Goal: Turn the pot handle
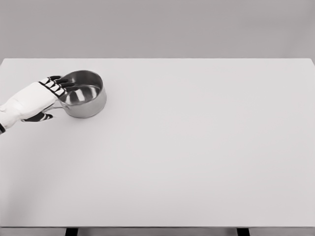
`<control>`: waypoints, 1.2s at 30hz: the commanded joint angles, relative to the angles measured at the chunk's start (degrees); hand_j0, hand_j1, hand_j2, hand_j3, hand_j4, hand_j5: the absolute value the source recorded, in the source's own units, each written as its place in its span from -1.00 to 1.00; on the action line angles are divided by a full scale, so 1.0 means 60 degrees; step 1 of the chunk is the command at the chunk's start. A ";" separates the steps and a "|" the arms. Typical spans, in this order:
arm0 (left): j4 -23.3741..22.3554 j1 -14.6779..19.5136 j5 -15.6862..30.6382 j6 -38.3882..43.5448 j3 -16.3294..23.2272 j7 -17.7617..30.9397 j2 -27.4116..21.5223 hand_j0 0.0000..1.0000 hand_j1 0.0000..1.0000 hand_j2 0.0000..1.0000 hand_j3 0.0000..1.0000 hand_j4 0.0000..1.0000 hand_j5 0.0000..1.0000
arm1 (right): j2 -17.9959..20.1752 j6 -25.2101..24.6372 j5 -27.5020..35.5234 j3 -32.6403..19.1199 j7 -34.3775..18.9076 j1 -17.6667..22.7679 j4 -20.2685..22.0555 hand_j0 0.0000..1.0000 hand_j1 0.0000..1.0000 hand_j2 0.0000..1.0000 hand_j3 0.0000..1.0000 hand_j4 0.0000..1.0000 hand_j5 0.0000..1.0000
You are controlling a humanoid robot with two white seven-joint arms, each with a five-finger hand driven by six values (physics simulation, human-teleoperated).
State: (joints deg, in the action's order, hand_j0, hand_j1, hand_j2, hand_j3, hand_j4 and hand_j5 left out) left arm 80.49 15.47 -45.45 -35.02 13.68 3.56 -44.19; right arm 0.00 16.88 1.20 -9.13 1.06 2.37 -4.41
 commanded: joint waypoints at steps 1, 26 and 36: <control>-0.0113 0.0000 0.0017 0.0003 -0.0040 -0.0008 -0.0032 1.00 1.00 1.00 1.00 1.00 1.00 | 0.0000 -0.0001 0.0005 -0.0002 -0.0001 0.0000 0.0002 1.00 1.00 1.00 1.00 1.00 1.00; -0.1535 0.0732 -0.0437 0.0003 -0.0230 -0.0008 -0.0120 1.00 1.00 1.00 1.00 1.00 1.00 | 0.0000 -0.0001 0.0005 -0.0002 -0.0001 0.0014 0.0002 1.00 1.00 1.00 1.00 1.00 1.00; -0.1959 0.1040 -0.0540 0.0003 -0.0245 -0.0008 -0.0062 1.00 1.00 1.00 1.00 1.00 1.00 | 0.0000 0.0013 0.0005 -0.0002 -0.0001 0.0000 0.0002 1.00 1.00 1.00 1.00 1.00 1.00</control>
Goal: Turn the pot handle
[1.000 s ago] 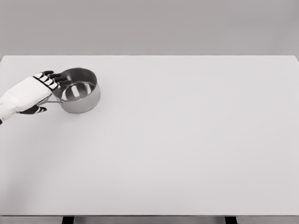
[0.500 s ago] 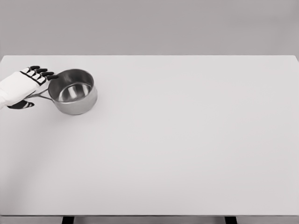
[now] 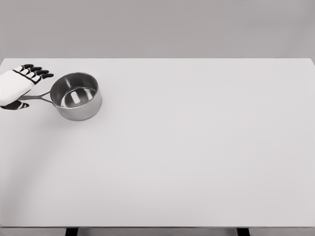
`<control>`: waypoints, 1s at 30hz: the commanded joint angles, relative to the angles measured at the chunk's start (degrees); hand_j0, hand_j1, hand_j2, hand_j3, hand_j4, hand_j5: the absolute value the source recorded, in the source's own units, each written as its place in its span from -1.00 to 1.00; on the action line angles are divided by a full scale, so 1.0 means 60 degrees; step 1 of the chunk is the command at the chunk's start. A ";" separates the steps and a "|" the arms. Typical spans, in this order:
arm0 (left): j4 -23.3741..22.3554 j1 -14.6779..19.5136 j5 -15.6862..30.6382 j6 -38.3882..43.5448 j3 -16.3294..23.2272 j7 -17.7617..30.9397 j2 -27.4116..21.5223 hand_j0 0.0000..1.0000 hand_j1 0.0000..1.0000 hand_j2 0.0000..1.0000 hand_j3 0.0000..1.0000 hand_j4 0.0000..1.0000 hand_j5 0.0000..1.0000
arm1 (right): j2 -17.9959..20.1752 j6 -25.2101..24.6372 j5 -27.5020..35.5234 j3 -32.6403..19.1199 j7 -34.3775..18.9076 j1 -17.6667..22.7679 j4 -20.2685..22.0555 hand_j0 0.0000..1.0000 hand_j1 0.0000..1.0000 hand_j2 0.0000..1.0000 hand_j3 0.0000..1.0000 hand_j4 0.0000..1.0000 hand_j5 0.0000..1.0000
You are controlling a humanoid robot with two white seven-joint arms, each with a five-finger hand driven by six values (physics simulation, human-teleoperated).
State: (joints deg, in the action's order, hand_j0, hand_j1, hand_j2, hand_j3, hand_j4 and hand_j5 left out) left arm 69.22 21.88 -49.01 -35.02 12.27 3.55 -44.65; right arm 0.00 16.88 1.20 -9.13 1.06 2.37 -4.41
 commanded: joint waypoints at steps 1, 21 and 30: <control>-0.0082 0.0000 0.0053 0.0003 -0.0009 -0.0006 0.0030 1.00 1.00 1.00 1.00 1.00 1.00 | 0.0000 0.0000 0.0005 -0.0002 -0.0001 0.0000 0.0002 1.00 1.00 1.00 1.00 1.00 1.00; -0.0961 0.0820 -0.0255 0.0003 0.0079 -0.0021 0.0264 1.00 1.00 1.00 1.00 1.00 1.00 | 0.0000 0.0000 0.0005 -0.0002 -0.0001 0.0000 0.0002 1.00 1.00 1.00 1.00 1.00 1.00; -0.1547 0.1319 -0.0870 0.0003 0.0079 -0.0021 0.0762 1.00 1.00 1.00 1.00 1.00 1.00 | 0.0000 0.0000 0.0005 -0.0002 -0.0001 0.0000 0.0002 1.00 1.00 1.00 1.00 1.00 1.00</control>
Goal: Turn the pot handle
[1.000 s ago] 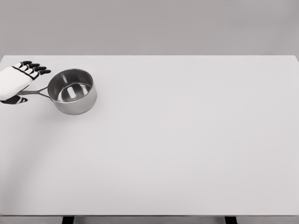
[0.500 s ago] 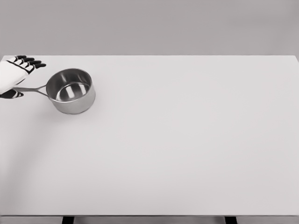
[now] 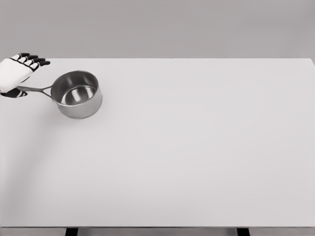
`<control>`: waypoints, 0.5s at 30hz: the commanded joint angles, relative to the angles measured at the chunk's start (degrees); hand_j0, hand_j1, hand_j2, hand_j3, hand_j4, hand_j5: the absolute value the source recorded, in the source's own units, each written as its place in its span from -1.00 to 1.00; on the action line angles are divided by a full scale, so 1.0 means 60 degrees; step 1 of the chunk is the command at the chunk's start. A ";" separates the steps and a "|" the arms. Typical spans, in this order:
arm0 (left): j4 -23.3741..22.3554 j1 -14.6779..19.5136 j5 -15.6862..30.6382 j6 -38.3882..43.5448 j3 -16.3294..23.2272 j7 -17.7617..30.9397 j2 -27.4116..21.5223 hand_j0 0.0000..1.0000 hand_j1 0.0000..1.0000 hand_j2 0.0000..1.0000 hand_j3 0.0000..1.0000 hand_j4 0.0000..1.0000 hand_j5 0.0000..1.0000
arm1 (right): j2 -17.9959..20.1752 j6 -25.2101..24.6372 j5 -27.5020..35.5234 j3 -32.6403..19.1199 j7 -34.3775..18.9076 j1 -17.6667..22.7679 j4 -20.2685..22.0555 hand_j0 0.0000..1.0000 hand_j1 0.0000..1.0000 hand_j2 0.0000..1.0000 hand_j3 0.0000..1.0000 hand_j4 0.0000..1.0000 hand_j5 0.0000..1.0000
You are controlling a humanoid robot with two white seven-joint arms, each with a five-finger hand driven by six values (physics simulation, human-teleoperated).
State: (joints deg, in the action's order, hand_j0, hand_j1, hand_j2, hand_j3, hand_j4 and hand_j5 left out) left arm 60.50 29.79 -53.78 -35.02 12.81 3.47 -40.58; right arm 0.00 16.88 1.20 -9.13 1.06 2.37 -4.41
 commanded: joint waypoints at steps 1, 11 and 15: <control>-0.0093 0.0000 -0.0075 0.0004 -0.0012 -0.0006 0.0084 1.00 1.00 1.00 1.00 1.00 1.00 | 0.0000 -0.0001 0.0005 -0.0002 -0.0001 0.0000 0.0002 1.00 1.00 1.00 1.00 1.00 1.00; -0.0400 0.0308 -0.0148 0.0004 0.0032 -0.0006 0.0172 1.00 1.00 1.00 1.00 1.00 1.00 | 0.0000 -0.0002 0.0005 -0.0002 -0.0001 0.0000 0.0002 1.00 1.00 1.00 1.00 1.00 1.00; -0.0400 0.0439 -0.0470 0.0004 0.0032 -0.0006 0.0391 1.00 1.00 1.00 1.00 1.00 1.00 | 0.0000 0.0013 0.0005 -0.0002 -0.0001 0.0000 0.0002 1.00 1.00 1.00 1.00 1.00 1.00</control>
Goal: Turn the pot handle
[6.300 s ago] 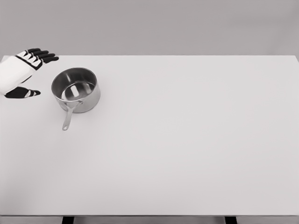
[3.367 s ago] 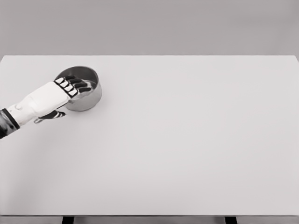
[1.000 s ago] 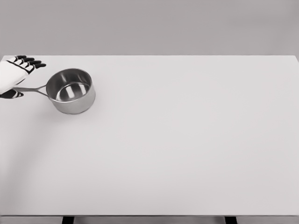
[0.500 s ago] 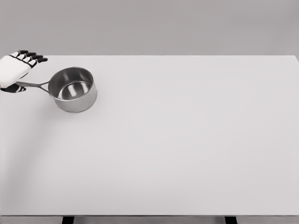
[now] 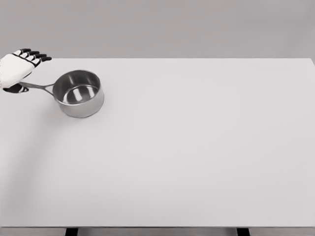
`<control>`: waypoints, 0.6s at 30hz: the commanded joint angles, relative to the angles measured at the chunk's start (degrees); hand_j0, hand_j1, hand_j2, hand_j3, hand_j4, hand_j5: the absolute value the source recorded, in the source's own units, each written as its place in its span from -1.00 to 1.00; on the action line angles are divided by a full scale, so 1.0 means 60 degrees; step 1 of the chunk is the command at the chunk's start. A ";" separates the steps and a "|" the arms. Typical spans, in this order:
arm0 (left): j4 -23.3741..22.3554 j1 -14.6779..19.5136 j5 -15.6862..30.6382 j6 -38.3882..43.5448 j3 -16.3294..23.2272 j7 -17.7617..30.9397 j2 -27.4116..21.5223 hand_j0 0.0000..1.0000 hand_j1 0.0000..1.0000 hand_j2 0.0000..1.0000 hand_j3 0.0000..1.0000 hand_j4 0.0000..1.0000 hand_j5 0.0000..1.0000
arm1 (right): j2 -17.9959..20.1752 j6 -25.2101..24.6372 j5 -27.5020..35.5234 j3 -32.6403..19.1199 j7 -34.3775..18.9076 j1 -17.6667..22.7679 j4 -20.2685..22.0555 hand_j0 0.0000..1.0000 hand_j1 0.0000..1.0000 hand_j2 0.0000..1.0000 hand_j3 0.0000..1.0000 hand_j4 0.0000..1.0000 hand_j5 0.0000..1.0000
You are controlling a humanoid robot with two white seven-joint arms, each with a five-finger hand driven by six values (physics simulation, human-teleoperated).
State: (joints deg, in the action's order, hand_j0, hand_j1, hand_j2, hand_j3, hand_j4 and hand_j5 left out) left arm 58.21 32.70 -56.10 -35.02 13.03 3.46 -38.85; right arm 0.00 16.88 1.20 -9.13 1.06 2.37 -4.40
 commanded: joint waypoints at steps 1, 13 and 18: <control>-0.0020 0.0000 -0.0098 0.0003 -0.0004 -0.0005 0.0133 1.00 1.00 1.00 1.00 1.00 1.00 | 0.0000 -0.0001 0.0005 -0.0002 -0.0001 0.0000 0.0002 1.00 1.00 1.00 1.00 1.00 1.00; 0.1121 -0.0600 0.1087 0.0003 -0.0107 -0.0108 -0.1243 1.00 1.00 1.00 1.00 1.00 1.00 | 0.0000 -0.0001 0.0005 -0.0002 -0.0001 0.0000 0.0002 1.00 1.00 1.00 1.00 1.00 1.00; 0.3652 -0.1786 0.2844 0.0003 -0.0121 -0.0035 -0.2415 1.00 1.00 1.00 1.00 1.00 1.00 | 0.0000 -0.0001 0.0005 -0.0002 -0.0001 0.0000 0.0002 1.00 1.00 1.00 1.00 1.00 1.00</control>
State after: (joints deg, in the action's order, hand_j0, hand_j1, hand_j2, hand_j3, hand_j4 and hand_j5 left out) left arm 73.93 20.83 -43.78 -35.03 12.41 3.10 -50.38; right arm 0.00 16.87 1.20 -9.13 1.06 2.37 -4.40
